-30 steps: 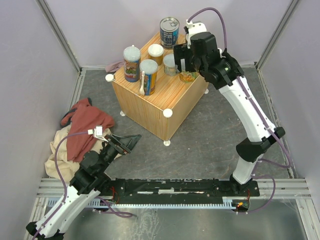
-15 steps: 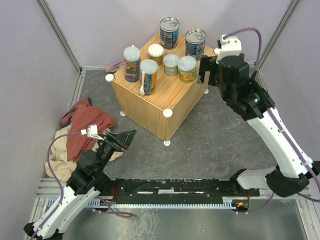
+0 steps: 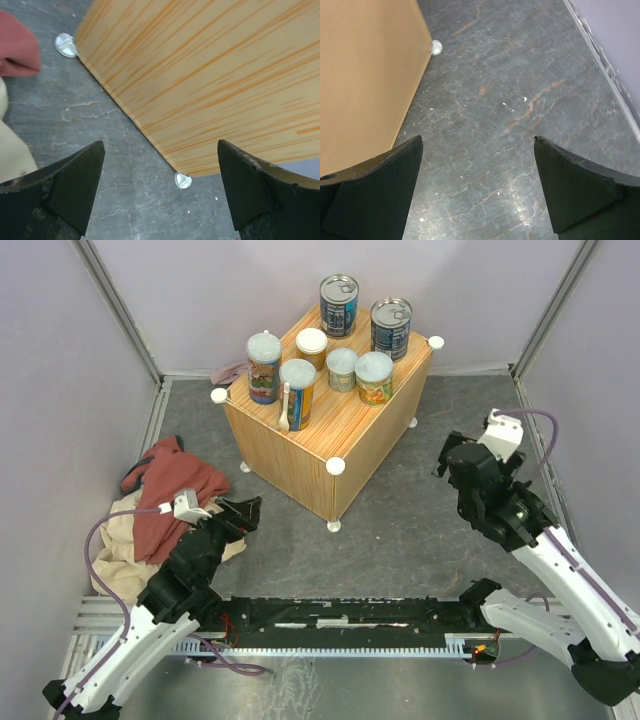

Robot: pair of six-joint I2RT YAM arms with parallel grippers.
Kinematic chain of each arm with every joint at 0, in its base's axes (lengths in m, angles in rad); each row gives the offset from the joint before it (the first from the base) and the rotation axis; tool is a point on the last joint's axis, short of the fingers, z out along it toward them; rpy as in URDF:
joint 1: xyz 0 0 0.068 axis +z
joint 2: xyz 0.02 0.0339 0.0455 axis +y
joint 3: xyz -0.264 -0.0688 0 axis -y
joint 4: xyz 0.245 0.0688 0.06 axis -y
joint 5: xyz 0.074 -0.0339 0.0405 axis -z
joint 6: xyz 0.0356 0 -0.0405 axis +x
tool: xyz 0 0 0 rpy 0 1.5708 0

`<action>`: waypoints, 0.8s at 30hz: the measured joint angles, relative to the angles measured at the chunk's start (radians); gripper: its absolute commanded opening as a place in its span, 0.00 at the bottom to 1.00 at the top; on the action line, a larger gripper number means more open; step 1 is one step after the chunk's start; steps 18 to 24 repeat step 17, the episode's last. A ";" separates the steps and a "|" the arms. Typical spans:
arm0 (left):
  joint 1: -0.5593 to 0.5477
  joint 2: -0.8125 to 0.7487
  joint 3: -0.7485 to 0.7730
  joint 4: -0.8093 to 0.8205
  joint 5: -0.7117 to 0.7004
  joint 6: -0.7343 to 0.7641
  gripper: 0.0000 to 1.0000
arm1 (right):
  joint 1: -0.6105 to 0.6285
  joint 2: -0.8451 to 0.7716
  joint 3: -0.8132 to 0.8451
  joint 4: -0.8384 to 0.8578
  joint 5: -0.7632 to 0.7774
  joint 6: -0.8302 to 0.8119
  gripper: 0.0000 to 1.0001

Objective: Place and organize the canned foods onto the counter

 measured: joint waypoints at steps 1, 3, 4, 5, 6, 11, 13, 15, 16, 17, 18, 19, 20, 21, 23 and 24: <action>0.000 0.003 0.000 -0.003 -0.015 0.000 1.00 | 0.000 -0.019 -0.014 -0.016 0.014 0.031 0.99; 0.000 0.005 0.000 -0.008 -0.056 0.000 1.00 | 0.000 -0.034 -0.032 -0.055 0.049 0.099 0.99; 0.000 0.005 0.000 -0.007 -0.073 0.002 1.00 | 0.000 -0.030 -0.033 -0.080 0.068 0.133 0.99; 0.000 0.005 0.000 -0.008 -0.090 0.005 1.00 | 0.000 -0.020 -0.033 -0.102 0.086 0.167 0.99; 0.000 0.005 0.002 -0.009 -0.108 0.010 1.00 | 0.000 -0.008 -0.033 -0.117 0.098 0.192 0.99; 0.000 0.011 0.021 -0.011 -0.179 0.034 1.00 | 0.000 0.093 -0.033 -0.222 0.134 0.303 1.00; 0.000 0.011 0.023 -0.010 -0.194 0.042 0.99 | 0.000 0.110 -0.037 -0.241 0.136 0.325 0.95; 0.000 0.011 0.023 -0.011 -0.207 0.048 1.00 | 0.000 0.100 -0.057 -0.246 0.138 0.335 0.96; 0.000 0.010 0.023 -0.011 -0.210 0.050 1.00 | 0.000 0.087 -0.074 -0.241 0.138 0.335 0.98; 0.000 0.007 0.023 -0.011 -0.214 0.053 1.00 | 0.000 0.074 -0.092 -0.237 0.138 0.333 0.99; 0.000 0.007 0.023 -0.011 -0.214 0.053 1.00 | 0.000 0.074 -0.092 -0.237 0.138 0.333 0.99; 0.000 0.007 0.023 -0.011 -0.214 0.053 1.00 | 0.000 0.074 -0.092 -0.237 0.138 0.333 0.99; 0.000 0.007 0.023 -0.011 -0.214 0.053 1.00 | 0.000 0.074 -0.092 -0.237 0.138 0.333 0.99; 0.000 0.007 0.023 -0.011 -0.214 0.053 1.00 | 0.000 0.074 -0.092 -0.237 0.138 0.333 0.99; 0.000 0.007 0.023 -0.011 -0.214 0.053 1.00 | 0.000 0.074 -0.092 -0.237 0.138 0.333 0.99; 0.000 0.007 0.023 -0.011 -0.214 0.053 1.00 | 0.000 0.074 -0.092 -0.237 0.138 0.333 0.99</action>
